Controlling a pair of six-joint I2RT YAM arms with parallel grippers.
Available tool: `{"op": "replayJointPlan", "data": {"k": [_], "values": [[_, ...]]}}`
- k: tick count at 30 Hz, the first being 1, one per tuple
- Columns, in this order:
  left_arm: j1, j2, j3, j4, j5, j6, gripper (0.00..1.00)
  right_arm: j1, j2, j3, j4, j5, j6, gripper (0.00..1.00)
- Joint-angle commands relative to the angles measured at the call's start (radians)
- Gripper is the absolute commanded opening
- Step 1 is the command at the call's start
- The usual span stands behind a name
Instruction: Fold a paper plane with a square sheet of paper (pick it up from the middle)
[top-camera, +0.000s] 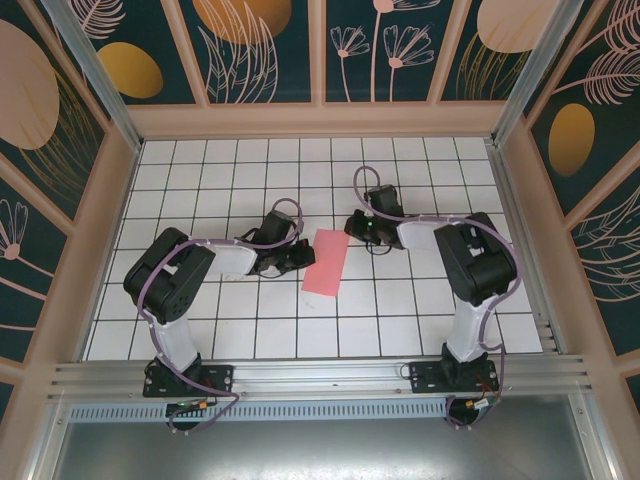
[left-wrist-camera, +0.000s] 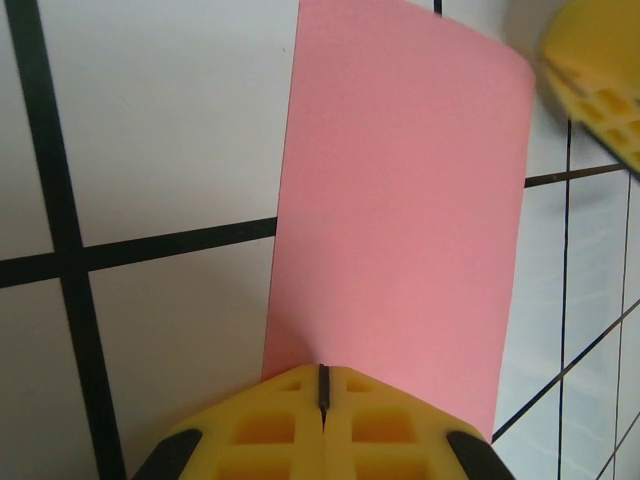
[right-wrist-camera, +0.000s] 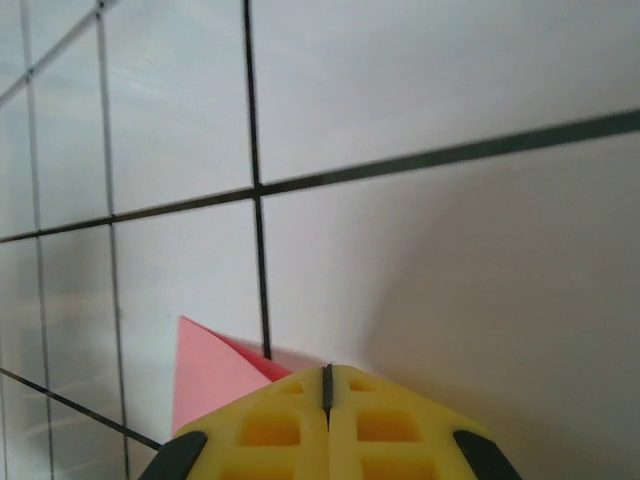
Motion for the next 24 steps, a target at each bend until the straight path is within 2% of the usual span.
{"op": "replayJointPlan", "data": {"k": [1, 5, 9, 14, 20, 24], "values": [[-0.005, 0.0, -0.037, -0.116, -0.027, 0.021, 0.0, -0.031, -0.105, -0.054, 0.115, -0.044, 0.009, 0.07], [-0.005, 0.002, -0.036, -0.114, -0.025, 0.02, 0.0, -0.036, -0.081, -0.038, 0.158, -0.24, 0.071, 0.08], [-0.005, 0.0, -0.033, -0.117, -0.025, 0.022, 0.0, -0.012, -0.036, -0.049, 0.167, -0.278, 0.093, 0.08], [-0.005, 0.0, -0.033, -0.117, -0.024, 0.021, 0.0, -0.013, -0.004, -0.093, 0.17, -0.204, 0.106, 0.07], [-0.005, -0.002, -0.034, -0.116, -0.022, 0.021, 0.0, -0.018, 0.054, -0.127, 0.194, -0.18, 0.1, 0.07], [-0.005, 0.002, -0.036, -0.115, -0.022, 0.021, 0.0, -0.023, 0.056, -0.116, 0.146, -0.103, 0.087, 0.07]]}}
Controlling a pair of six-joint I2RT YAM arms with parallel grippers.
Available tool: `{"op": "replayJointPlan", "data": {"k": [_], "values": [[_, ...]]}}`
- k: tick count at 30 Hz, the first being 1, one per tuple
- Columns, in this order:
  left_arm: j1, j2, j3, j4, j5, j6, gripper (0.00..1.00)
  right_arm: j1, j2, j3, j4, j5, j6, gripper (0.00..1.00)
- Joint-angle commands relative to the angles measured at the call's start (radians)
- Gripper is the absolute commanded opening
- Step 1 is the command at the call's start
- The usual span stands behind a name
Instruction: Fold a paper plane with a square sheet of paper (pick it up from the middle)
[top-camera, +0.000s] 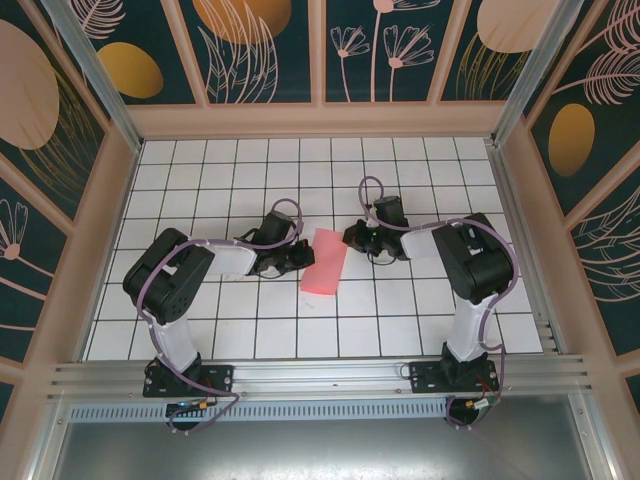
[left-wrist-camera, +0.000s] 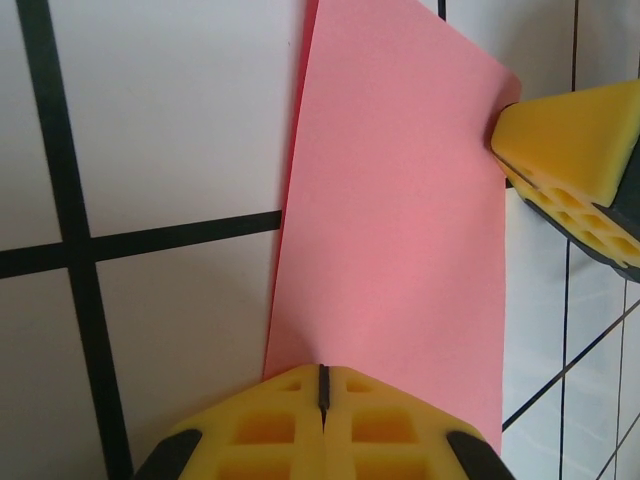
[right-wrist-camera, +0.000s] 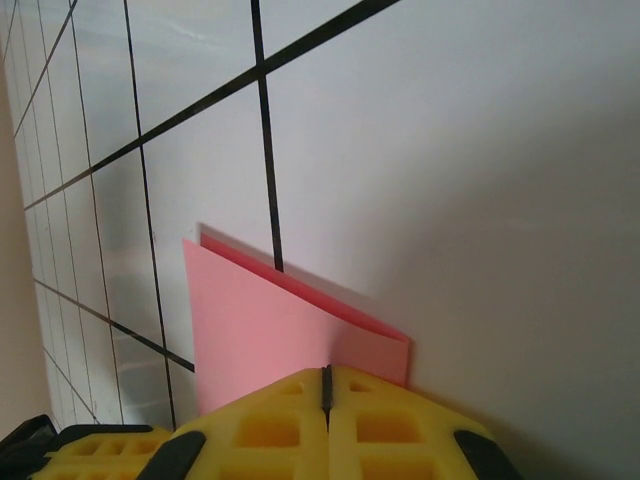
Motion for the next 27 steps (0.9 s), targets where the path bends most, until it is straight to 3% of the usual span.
{"op": "replayJointPlan", "data": {"k": [1, 4, 12, 18, 27], "values": [[-0.005, 0.008, -0.031, -0.112, -0.02, 0.021, 0.0, -0.009, 0.019, 0.001, -0.029, 0.106, -0.012, 0.07], [-0.005, 0.006, -0.034, -0.112, -0.02, 0.022, 0.0, -0.024, 0.02, 0.014, -0.045, 0.131, 0.007, 0.08], [-0.005, 0.005, -0.041, -0.11, -0.023, 0.023, 0.0, -0.057, 0.036, 0.021, 0.067, 0.016, 0.091, 0.09], [-0.005, 0.004, -0.043, -0.11, -0.023, 0.022, 0.0, -0.057, 0.027, 0.054, -0.022, 0.08, 0.072, 0.09], [-0.006, -0.002, -0.04, -0.11, -0.023, 0.021, 0.0, -0.02, -0.153, 0.029, -0.089, 0.058, 0.014, 0.11]]}}
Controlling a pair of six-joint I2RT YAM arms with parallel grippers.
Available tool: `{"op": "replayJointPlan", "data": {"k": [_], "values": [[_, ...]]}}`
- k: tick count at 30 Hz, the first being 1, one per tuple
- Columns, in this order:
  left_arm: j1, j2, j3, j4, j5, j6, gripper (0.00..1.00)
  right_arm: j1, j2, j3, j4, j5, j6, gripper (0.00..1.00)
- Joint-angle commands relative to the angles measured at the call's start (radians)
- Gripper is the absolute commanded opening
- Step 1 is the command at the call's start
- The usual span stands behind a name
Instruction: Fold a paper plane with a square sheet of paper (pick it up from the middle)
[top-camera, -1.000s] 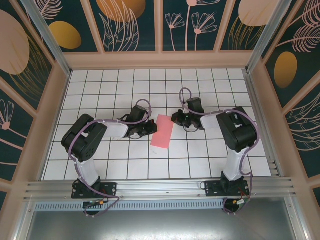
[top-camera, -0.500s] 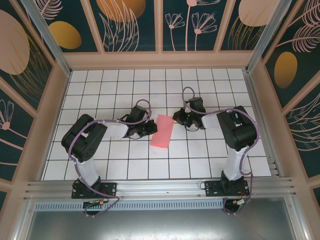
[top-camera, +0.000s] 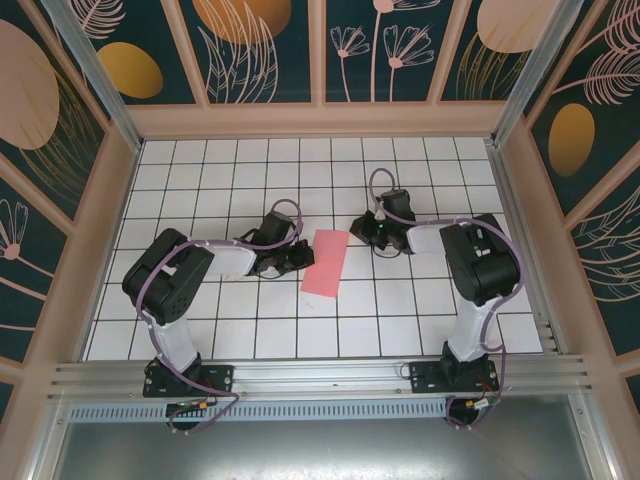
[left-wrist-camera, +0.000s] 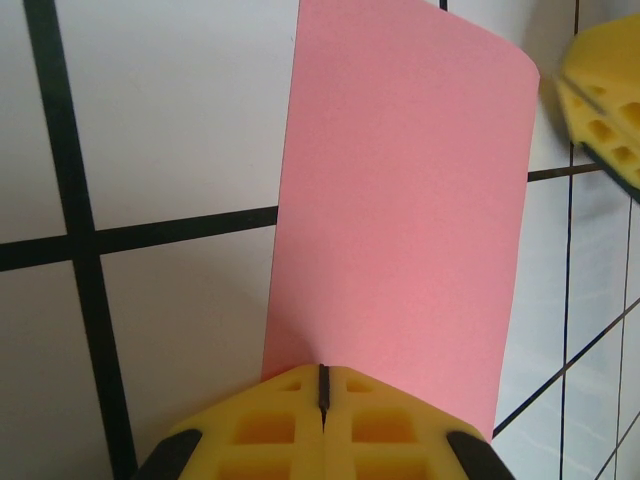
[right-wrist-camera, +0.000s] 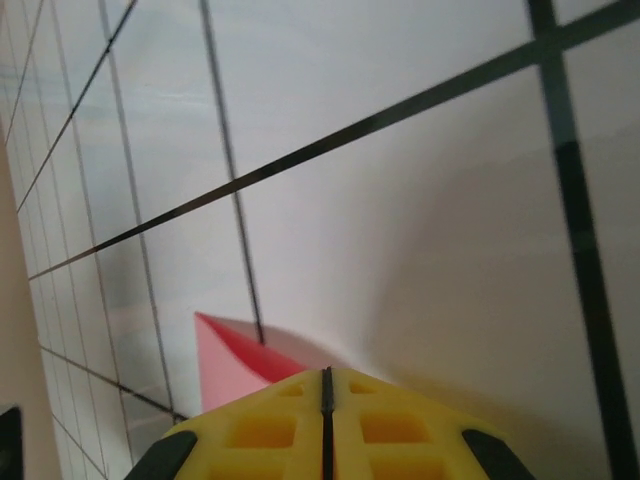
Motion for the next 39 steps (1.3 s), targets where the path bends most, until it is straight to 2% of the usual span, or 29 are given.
{"op": "replayJointPlan", "data": {"k": [1, 10, 21, 32, 39], "values": [[-0.005, 0.001, -0.034, -0.111, -0.023, 0.021, 0.0, 0.038, -0.125, -0.025, -0.015, -0.005, -0.031, 0.11], [-0.005, -0.002, -0.031, -0.112, -0.023, 0.024, 0.0, 0.204, -0.174, -0.157, 0.047, -0.031, 0.056, 0.09], [-0.005, -0.002, -0.027, -0.108, -0.026, 0.014, 0.0, 0.311, -0.199, -0.346, 0.134, -0.051, 0.125, 0.09], [-0.005, -0.012, -0.031, -0.108, -0.025, 0.003, 0.0, 0.359, -0.312, -0.469, 0.084, -0.072, 0.121, 0.1], [-0.005, -0.032, -0.064, -0.08, -0.023, -0.023, 0.0, 0.359, -0.382, -0.402, 0.013, -0.014, 0.091, 0.1]]}}
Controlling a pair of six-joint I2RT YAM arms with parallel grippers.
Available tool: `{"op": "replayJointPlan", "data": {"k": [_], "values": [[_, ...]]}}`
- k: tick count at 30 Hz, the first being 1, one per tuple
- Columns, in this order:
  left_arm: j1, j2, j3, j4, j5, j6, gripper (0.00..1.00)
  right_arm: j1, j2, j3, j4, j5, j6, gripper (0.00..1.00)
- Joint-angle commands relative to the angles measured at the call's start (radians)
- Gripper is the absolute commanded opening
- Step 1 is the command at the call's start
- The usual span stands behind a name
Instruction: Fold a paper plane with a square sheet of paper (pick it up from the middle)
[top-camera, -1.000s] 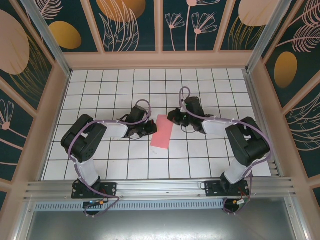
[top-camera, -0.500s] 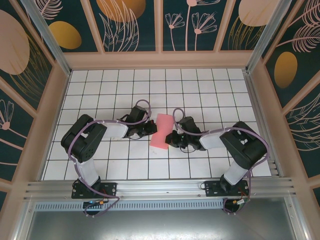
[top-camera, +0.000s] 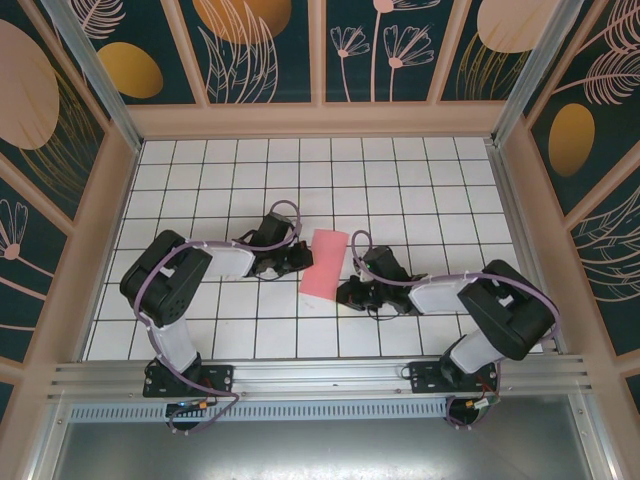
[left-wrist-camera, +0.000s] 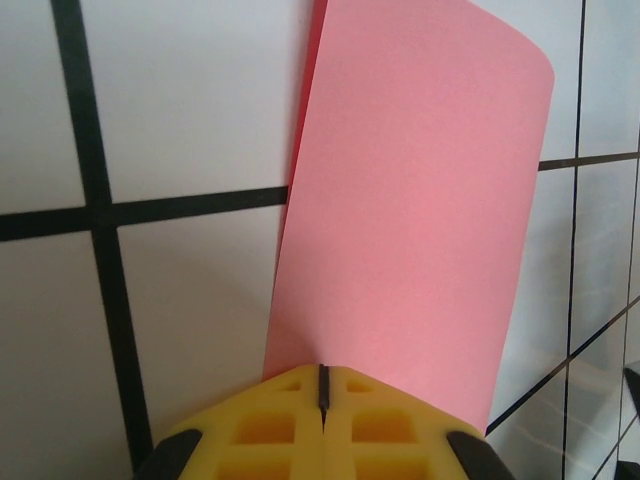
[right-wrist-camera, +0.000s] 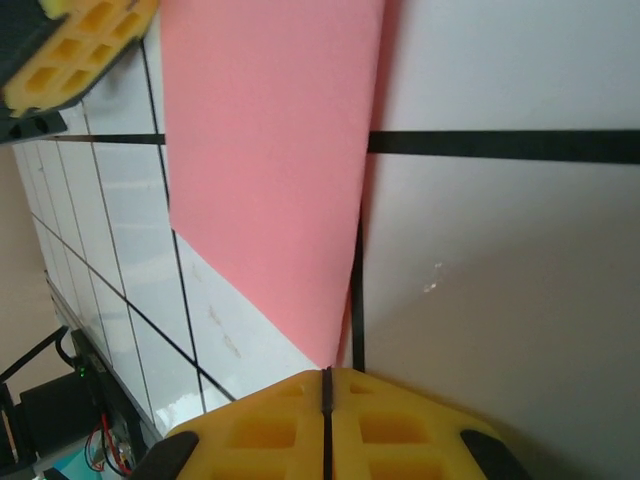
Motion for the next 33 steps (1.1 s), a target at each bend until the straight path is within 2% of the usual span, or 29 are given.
{"op": "replayJointPlan", "data": {"k": [1, 6, 10, 14, 17, 20, 23, 29, 30, 33], "values": [[-0.005, -0.012, -0.051, -0.061, -0.023, -0.028, 0.0, 0.008, -0.036, 0.061, -0.02, 0.036, -0.009, 0.1], [-0.005, -0.034, -0.085, -0.022, -0.025, -0.079, 0.0, 0.016, 0.041, 0.116, 0.091, 0.016, 0.046, 0.1], [-0.005, -0.079, -0.101, -0.014, -0.034, -0.109, 0.0, 0.019, 0.102, 0.167, -0.03, 0.11, 0.022, 0.1], [-0.005, -0.155, -0.132, 0.003, -0.045, -0.146, 0.0, 0.02, 0.11, 0.13, -0.002, 0.048, 0.009, 0.11], [-0.006, -0.193, -0.14, -0.003, -0.058, -0.158, 0.0, 0.026, 0.09, 0.114, -0.032, 0.047, -0.015, 0.12], [-0.005, -0.252, -0.141, -0.035, -0.059, -0.15, 0.06, 0.029, 0.027, 0.106, -0.051, 0.046, -0.032, 0.14], [-0.005, -0.372, -0.169, -0.103, -0.104, -0.129, 0.11, 0.032, -0.076, 0.135, -0.158, 0.112, -0.062, 0.16], [-0.005, -0.625, -0.287, -0.157, -0.147, -0.122, 0.25, 0.058, -0.328, 0.072, -0.287, 0.284, -0.019, 0.3], [-0.005, -0.646, -0.298, -0.156, -0.142, -0.126, 0.27, 0.06, -0.373, 0.052, -0.296, 0.298, -0.006, 0.34], [-0.005, -0.654, -0.318, -0.137, -0.087, -0.134, 0.28, 0.063, -0.485, -0.002, -0.31, 0.317, 0.022, 0.4]]}}
